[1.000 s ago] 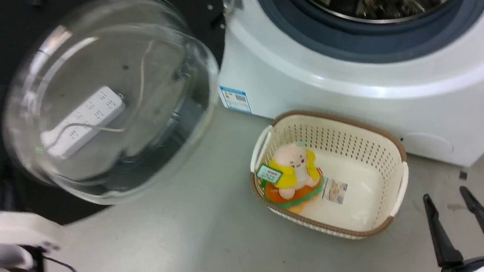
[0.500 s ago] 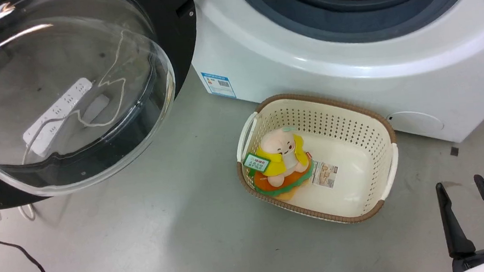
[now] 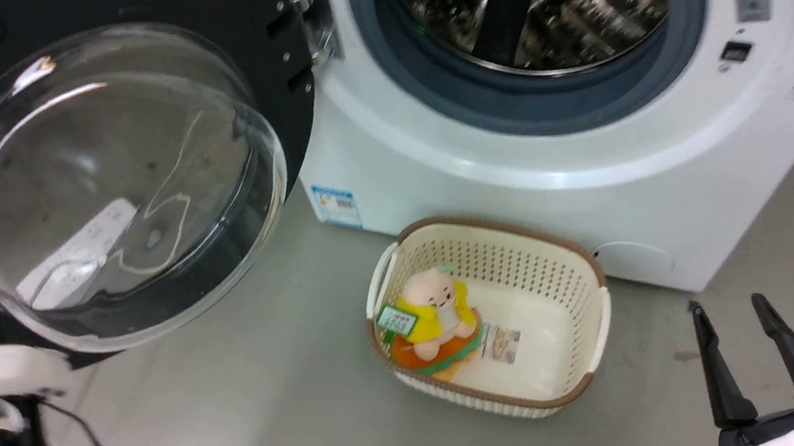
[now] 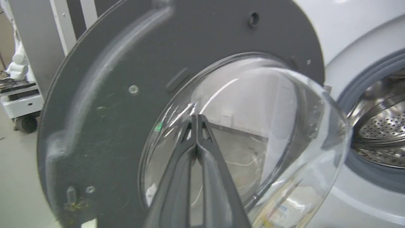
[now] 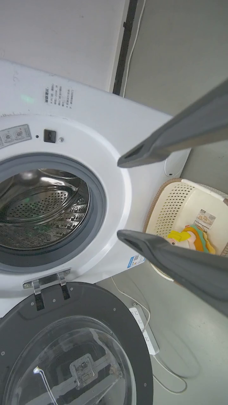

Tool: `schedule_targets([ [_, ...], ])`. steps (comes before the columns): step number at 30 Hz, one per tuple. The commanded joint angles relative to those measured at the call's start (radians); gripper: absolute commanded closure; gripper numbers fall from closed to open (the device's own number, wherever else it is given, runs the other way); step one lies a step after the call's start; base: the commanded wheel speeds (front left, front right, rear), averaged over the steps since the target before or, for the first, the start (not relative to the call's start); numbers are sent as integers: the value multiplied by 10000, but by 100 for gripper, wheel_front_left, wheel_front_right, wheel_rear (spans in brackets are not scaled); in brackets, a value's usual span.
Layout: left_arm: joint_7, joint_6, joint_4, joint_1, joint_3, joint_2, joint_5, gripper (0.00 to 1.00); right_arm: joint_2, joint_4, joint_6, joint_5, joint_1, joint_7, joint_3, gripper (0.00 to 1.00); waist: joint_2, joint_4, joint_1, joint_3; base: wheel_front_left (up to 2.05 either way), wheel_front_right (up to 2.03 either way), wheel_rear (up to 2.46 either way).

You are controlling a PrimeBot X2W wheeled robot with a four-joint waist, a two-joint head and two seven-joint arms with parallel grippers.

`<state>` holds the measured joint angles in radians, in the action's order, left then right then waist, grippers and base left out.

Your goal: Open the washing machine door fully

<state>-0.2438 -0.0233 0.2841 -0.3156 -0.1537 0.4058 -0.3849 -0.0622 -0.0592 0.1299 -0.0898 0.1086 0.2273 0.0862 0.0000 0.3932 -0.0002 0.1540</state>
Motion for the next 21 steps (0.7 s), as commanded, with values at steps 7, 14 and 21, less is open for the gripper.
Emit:
schedule_targets([
  [7,580,-41,-2428,1403,1304,-975,411,100,94,131,8,-156,-233,240,49,0,0,-1074,2,-1062,0,0,0],
  [14,852,-236,-3508,2508,2480,-1811,729,100,115,24,8,-265,-222,308,-102,0,0,-1985,2,-1454,0,0,0],
  [21,443,-346,-3159,3313,3008,-2206,921,100,118,9,8,-412,-19,330,-326,0,0,-2724,2,-1629,0,0,0],
])
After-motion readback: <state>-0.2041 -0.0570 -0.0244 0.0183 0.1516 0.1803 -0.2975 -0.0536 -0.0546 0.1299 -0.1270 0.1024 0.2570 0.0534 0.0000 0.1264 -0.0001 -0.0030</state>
